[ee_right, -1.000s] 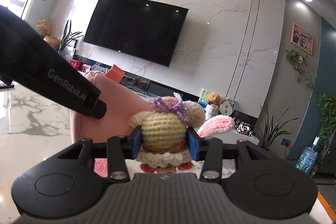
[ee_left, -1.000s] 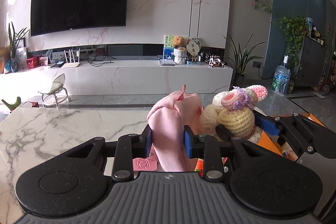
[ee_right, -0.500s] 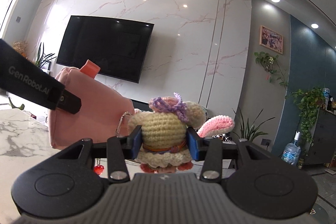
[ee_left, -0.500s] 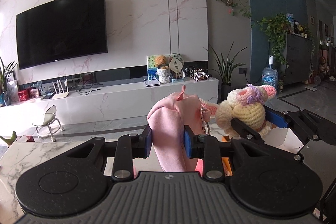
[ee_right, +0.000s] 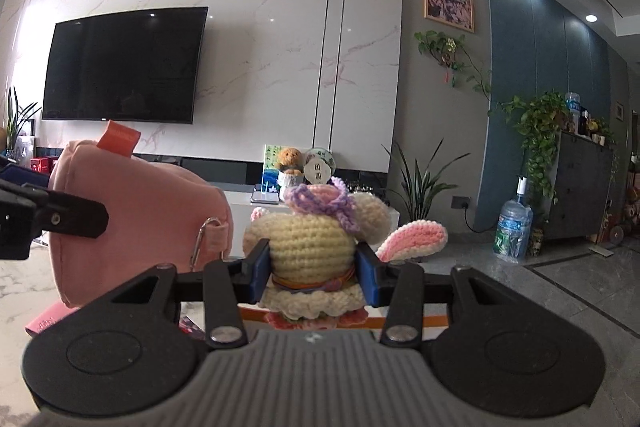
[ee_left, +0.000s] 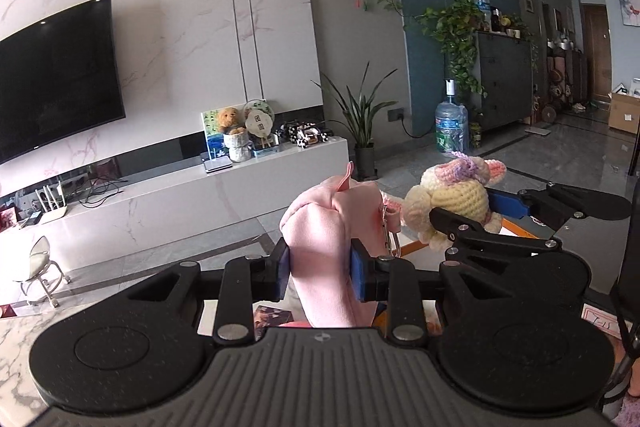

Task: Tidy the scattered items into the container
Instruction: 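Lift and carry the pink bag with left tool while right tool carries bunny to box, then open the right tool dropping the bunny while left tool lowers and releases pink bag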

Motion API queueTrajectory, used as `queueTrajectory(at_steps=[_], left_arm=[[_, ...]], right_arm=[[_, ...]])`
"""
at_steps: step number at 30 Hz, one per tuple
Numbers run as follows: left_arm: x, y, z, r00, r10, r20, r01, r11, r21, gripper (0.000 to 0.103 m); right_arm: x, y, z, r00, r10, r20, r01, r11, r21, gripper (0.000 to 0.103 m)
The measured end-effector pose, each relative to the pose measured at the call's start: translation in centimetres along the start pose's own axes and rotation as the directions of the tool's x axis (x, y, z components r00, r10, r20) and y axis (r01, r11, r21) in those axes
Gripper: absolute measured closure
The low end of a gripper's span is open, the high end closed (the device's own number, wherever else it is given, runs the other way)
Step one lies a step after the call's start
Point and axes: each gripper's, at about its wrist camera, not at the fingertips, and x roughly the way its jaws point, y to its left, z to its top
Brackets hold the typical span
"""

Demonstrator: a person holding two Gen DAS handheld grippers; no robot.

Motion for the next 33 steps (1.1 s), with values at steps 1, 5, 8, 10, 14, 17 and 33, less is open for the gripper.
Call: queueTrajectory(at_steps=[1, 5, 8, 10, 14, 17, 33], left_arm=[[0.5, -0.5, 0.0, 1.0, -0.008, -0.005, 0.008, 1.0, 0.005, 0.069], [2.3, -1.9, -0.4, 0.999, -0.042, -0.032, 0.043, 0.999, 0.011, 0.069], [3.5, -2.6, -0.8, 0.996, -0.068, -0.056, 0.069, 0.998, 0.016, 0.069], [4.3, -2.9, -1.0, 0.993, -0.087, -0.074, 0.088, 0.996, 0.011, 0.069], [5.6, -3.3, -1.7, 0.985, -0.129, -0.115, 0.13, 0.991, -0.001, 0.069], [6.5, -3.7, -2.4, 0.977, -0.155, -0.148, 0.156, 0.988, -0.005, 0.069], [8.4, -3.1, -3.9, 0.908, -0.305, -0.286, 0.292, 0.952, -0.089, 0.069]], right_arm=[[0.5, -0.6, 0.0, 1.0, 0.002, -0.021, -0.002, 1.0, -0.003, 0.056], [2.2, -3.3, -0.6, 0.995, 0.007, -0.097, -0.003, 0.999, 0.034, 0.055], [3.5, -5.2, -0.8, 0.99, -0.003, -0.142, 0.01, 0.999, 0.049, 0.055], [4.4, -6.2, -1.1, 0.983, -0.012, -0.181, 0.023, 0.998, 0.057, 0.055], [6.7, -8.1, -1.9, 0.958, -0.027, -0.286, 0.046, 0.997, 0.06, 0.055], [8.5, -9.3, -3.1, 0.928, -0.027, -0.372, 0.049, 0.998, 0.048, 0.055], [11.6, -10.4, -6.5, 0.817, -0.096, -0.568, 0.115, 0.993, -0.001, 0.051]])
